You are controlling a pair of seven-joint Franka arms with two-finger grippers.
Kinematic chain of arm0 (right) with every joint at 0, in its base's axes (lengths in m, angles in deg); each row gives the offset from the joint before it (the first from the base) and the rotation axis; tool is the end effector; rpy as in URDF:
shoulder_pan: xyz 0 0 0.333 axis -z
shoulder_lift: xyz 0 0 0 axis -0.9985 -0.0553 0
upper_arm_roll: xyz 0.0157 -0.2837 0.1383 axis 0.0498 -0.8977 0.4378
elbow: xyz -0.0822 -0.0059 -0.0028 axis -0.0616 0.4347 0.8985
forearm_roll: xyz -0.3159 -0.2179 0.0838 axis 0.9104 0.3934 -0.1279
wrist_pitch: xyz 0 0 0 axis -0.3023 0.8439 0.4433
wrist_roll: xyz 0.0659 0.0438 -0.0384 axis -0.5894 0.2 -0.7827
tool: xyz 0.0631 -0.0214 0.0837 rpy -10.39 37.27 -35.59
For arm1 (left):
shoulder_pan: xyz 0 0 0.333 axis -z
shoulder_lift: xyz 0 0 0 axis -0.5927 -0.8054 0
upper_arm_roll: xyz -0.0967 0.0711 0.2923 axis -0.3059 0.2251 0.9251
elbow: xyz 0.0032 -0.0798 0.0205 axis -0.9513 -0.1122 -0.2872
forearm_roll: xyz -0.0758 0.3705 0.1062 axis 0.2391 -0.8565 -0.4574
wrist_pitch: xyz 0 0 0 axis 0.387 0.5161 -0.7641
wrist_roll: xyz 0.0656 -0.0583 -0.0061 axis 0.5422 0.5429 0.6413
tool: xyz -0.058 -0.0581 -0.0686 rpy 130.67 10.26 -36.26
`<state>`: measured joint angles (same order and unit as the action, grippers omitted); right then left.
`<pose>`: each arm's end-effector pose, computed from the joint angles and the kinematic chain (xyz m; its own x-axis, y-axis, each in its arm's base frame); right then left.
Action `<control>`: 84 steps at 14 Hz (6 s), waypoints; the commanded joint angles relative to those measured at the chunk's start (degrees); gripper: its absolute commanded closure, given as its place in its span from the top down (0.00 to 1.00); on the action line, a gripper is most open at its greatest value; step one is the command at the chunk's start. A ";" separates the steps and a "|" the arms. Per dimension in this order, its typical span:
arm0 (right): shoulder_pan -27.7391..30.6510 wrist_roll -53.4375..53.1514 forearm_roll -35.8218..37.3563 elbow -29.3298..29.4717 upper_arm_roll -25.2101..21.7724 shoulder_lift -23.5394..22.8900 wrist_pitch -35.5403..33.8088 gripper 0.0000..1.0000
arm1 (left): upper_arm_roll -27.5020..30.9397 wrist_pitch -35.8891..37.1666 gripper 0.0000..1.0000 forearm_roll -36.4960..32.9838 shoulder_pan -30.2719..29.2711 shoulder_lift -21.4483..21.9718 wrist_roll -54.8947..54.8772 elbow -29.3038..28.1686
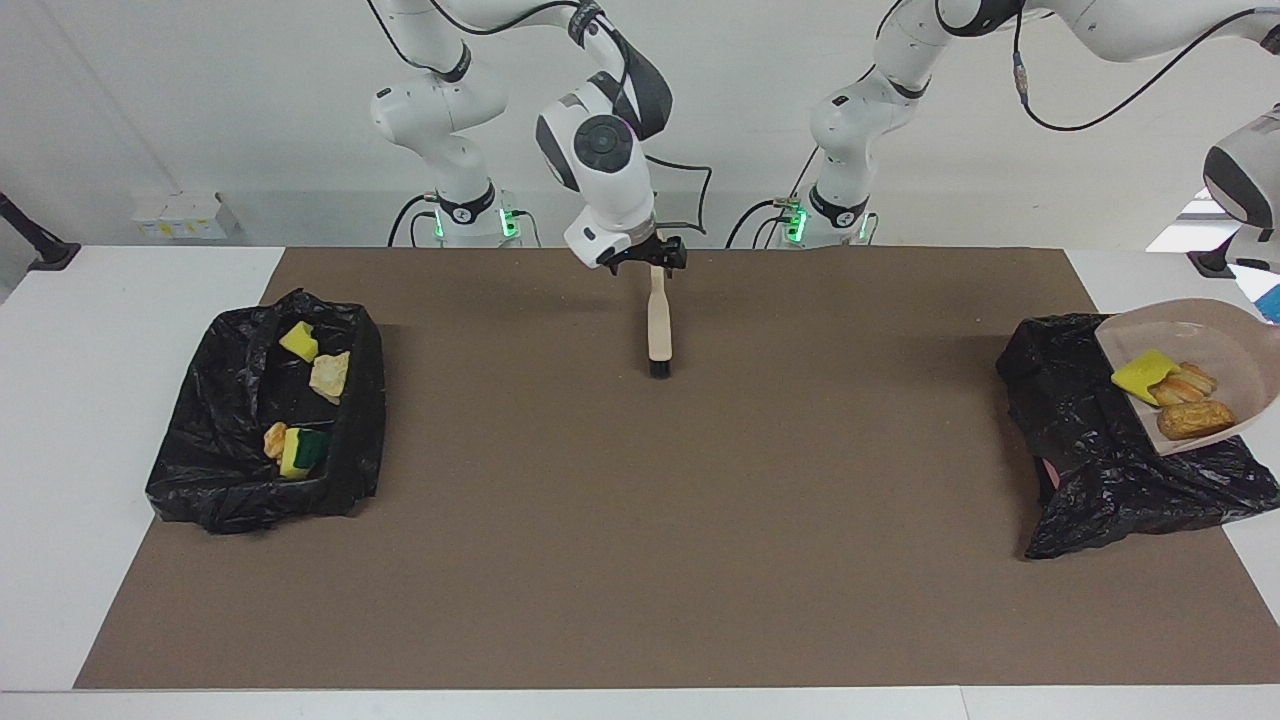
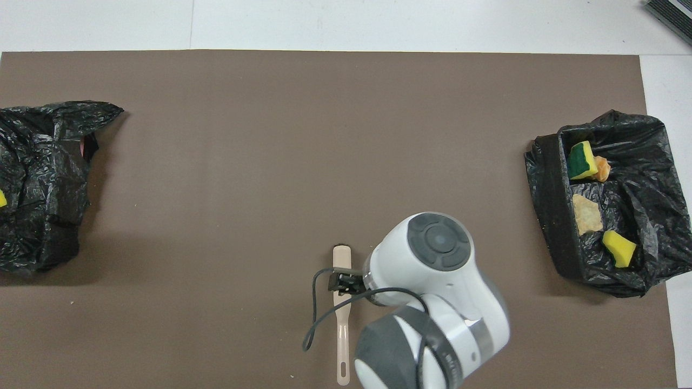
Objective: Sweep and dump trash in bin
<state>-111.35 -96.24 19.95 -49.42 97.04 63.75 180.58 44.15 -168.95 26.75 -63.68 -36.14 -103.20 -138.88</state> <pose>0.4354 0.3158 0.4250 0.9448 -0.1745 -0.2774 -0.2191 -0.9658 -0.1389 0.5929 0.2946 0.5237 -0.0435 -0.6741 -0.7373 -0.9990 0.0399 0.0225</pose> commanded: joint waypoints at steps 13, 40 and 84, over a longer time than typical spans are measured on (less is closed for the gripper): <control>21.89 40.92 18.15 21.20 -0.04 -1.65 -5.62 1.00 | 0.16 12.34 0.00 -24.69 9.56 9.77 16.25 -8.90; 24.44 25.17 17.74 28.00 -0.57 1.43 -24.19 1.00 | -18.27 36.87 0.00 41.72 30.32 14.17 97.94 -8.02; 26.99 27.20 17.66 28.44 -0.83 0.90 -23.57 1.00 | -25.68 3.11 1.00 53.53 12.58 1.87 120.42 -8.11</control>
<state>-85.21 -70.18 39.17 -19.69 95.97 63.61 155.75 18.92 -167.86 81.23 -48.62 -34.79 20.77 -147.90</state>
